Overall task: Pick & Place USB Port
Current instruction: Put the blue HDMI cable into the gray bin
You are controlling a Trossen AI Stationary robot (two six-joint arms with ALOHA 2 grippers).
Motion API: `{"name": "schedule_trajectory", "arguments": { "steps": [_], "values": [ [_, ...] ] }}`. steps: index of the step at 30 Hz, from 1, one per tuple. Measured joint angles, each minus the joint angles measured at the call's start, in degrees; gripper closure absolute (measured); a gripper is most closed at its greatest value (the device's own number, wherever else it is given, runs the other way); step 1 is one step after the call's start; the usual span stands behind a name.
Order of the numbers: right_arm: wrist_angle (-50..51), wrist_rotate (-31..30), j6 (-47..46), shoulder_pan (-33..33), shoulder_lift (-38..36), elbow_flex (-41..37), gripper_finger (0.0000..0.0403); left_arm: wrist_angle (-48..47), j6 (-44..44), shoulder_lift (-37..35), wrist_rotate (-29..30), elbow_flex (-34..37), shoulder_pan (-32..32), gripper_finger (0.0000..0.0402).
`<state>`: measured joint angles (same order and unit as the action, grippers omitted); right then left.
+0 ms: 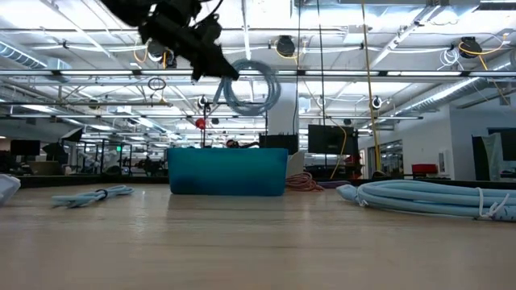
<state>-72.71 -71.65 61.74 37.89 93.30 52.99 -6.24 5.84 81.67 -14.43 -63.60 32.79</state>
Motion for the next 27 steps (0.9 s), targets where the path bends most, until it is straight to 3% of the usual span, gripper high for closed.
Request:
{"name": "schedule_trajectory", "arguments": {
  "steps": [6, 10, 13, 19, 27],
  "values": [
    [2.31, -0.09, -1.95, -0.74, 0.0, -0.02, 0.0273, -23.0, 10.73, 9.16, -9.59, -20.24, 2.52, 0.0362],
    [2.63, -0.16, -1.99, -0.75, 0.0, -0.02, 0.0275, -35.17, 16.17, 17.72, -10.88, -31.79, 2.44, 0.0362],
    [2.68, -0.58, -2.11, -0.68, 0.0, -0.02, 0.0274, -41.77, 18.91, 24.12, -10.68, -36.47, 2.64, 0.0362],
    [3.81, -3.63, -2.15, -0.27, 0.0, -0.02, 0.0273, -39.87, 20.81, 30.1, -10.81, -37.55, 4.07, 0.0362],
    [6.08, -3.55, -4.05, -0.29, 0.0, -0.02, 0.0273, -33.12, 20.72, 30.01, -13.78, -37.56, 5.72, 0.0362]
  ]
}}
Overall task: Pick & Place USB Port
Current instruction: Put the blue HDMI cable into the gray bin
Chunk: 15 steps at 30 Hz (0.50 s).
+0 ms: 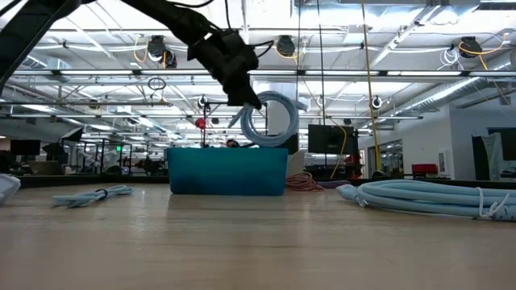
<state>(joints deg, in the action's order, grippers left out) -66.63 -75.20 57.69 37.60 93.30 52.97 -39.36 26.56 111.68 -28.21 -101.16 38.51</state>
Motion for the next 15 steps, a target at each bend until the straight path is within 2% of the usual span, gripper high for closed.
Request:
{"name": "schedule_trajectory", "arguments": {
  "steps": [6, 15],
  "values": [
    [0.05, 0.02, 0.0, 0.0, 0.0, 0.0, 0.0273, 0.49, -1.31, 0.43, -5.46, 0.0, 1.8, 0.0362],
    [0.04, 0.02, -0.02, 0.0, 0.0, -0.02, 0.0273, 0.53, -1.53, 0.66, -6.07, 0.02, 1.15, 0.0362]
  ]
}}
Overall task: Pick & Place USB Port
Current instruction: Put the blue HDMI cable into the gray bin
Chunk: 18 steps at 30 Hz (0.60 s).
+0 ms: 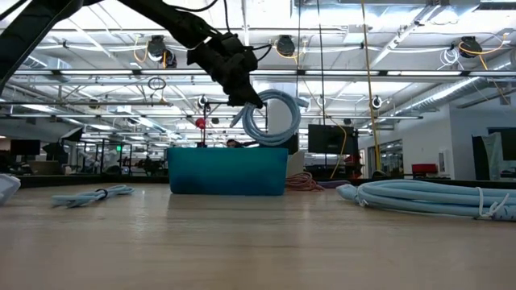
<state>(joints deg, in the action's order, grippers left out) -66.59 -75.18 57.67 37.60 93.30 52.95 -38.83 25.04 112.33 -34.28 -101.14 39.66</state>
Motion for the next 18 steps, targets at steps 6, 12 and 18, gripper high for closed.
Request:
{"name": "schedule_trajectory", "arguments": {
  "steps": [6, 12, 18],
  "values": [
    [0.02, 0.0, -0.41, 0.0, 0.0, -0.02, 0.0273, 0.92, -0.63, 1.82, 0.31, 0.32, 0.0, 0.0362],
    [0.03, -0.07, -0.57, 0.0, 0.0, -0.04, 0.0273, 2.24, -0.96, 5.09, 2.07, 0.39, -0.04, 0.0362],
    [1.03, -0.2, -0.61, 0.0, 0.0, -0.04, 0.0273, 1.82, -1.01, 6.21, 2.88, 0.44, 0.59, 0.0362]
  ]
}}
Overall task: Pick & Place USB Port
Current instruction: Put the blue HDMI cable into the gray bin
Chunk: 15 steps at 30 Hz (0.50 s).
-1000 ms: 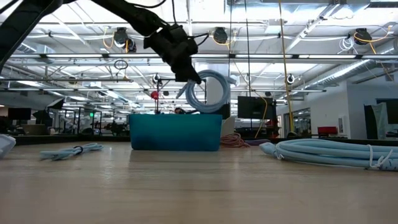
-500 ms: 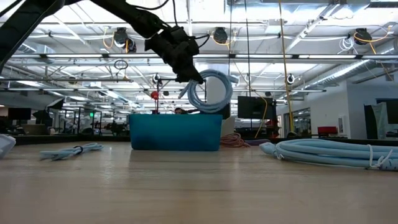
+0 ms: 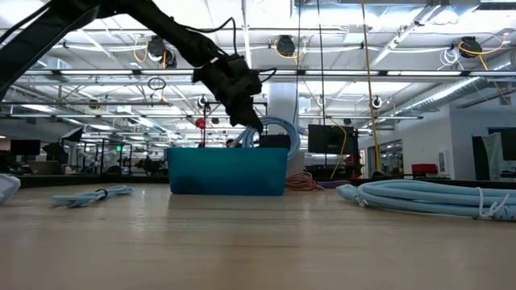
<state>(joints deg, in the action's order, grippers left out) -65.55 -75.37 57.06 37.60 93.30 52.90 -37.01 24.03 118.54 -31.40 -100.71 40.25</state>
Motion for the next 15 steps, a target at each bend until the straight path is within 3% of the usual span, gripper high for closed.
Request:
{"name": "schedule_trajectory", "arguments": {
  "steps": [15],
  "values": [
    [1.2, 0.13, -1.33, 0.0, 0.0, 0.0, 0.0273, 0.99, -1.68, 0.02, 3.77, 0.0, 2.02, 0.0362]
  ]
}}
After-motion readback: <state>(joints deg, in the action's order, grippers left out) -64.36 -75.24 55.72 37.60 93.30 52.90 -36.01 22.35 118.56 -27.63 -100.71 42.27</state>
